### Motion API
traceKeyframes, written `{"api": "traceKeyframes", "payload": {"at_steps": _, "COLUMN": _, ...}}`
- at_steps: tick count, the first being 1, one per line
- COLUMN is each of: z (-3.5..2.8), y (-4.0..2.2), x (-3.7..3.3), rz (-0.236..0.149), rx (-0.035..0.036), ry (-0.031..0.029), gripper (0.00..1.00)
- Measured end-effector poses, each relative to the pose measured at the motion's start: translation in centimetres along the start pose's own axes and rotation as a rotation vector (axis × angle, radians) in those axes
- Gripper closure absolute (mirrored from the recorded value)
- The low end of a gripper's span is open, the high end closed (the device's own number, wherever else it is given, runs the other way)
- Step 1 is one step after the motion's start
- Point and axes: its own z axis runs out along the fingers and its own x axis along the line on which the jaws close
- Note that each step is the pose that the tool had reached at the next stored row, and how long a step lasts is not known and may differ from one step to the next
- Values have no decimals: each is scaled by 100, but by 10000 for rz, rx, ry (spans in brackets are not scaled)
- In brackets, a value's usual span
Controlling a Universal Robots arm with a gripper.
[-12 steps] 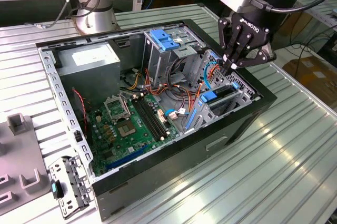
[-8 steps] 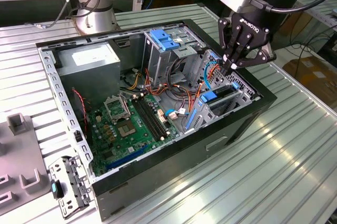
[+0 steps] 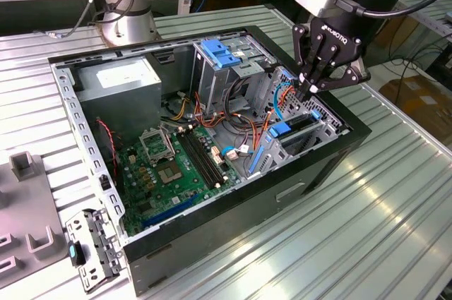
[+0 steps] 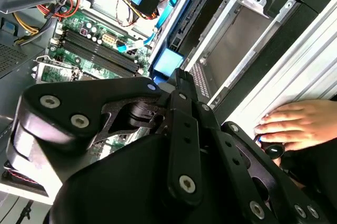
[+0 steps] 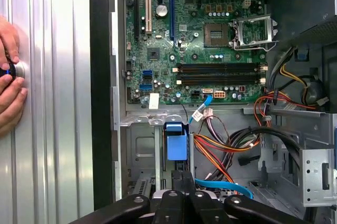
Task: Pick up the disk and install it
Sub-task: 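Insert the disk into the insertion slot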
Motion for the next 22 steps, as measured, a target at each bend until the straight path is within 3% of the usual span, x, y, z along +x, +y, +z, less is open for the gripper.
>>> {"api": "traceKeyframes", "payload": {"at_steps": 5, "z": 28, "y": -41, "x": -2, "rz": -1, "rx": 0, "ry": 1, "gripper": 89}}
{"api": "traceKeyframes", "payload": {"at_steps": 12, "z": 199, "y": -124, "x": -5, "rz": -1, "rx": 0, "ry": 0, "gripper": 89}}
{"api": "traceKeyframes", "payload": {"at_steps": 18, "z": 311, "y": -145, "x": -7, "rz": -25, "rx": 15, "ry": 4, "gripper": 89}}
{"api": "traceKeyframes", "payload": {"at_steps": 22, "z": 388, "y": -190, "x": -9, "rz": -24, "rx": 16, "ry": 4, "gripper": 89}}
